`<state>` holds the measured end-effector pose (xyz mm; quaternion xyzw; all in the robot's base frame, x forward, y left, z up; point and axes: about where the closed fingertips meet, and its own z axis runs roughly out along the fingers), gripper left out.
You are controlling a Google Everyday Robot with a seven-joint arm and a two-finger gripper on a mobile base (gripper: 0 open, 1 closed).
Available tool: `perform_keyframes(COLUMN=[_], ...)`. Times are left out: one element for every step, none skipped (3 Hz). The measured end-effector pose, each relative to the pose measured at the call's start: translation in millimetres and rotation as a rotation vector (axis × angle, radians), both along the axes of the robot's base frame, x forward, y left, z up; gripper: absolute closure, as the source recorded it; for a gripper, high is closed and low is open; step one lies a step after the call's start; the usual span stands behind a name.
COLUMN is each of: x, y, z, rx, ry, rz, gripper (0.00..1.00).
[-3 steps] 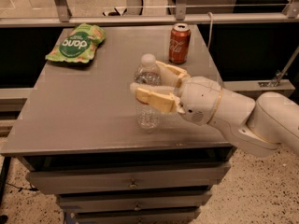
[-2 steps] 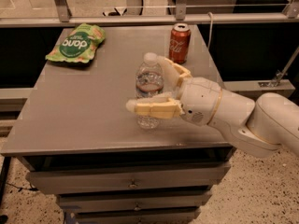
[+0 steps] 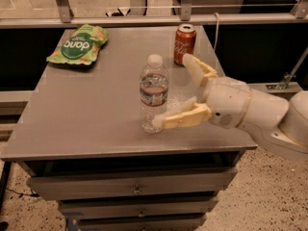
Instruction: Place water bottle upright
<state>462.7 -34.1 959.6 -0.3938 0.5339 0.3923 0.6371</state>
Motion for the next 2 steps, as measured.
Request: perform_keyframes(x=[-11.8, -15.3], y=[-63.7, -71.6], z=[15.2, 19.0], rx=[-0.045, -0.049], ry=[-0.002, -0.007], rz=[-0.039, -0.031], gripper=[0.00, 0.00])
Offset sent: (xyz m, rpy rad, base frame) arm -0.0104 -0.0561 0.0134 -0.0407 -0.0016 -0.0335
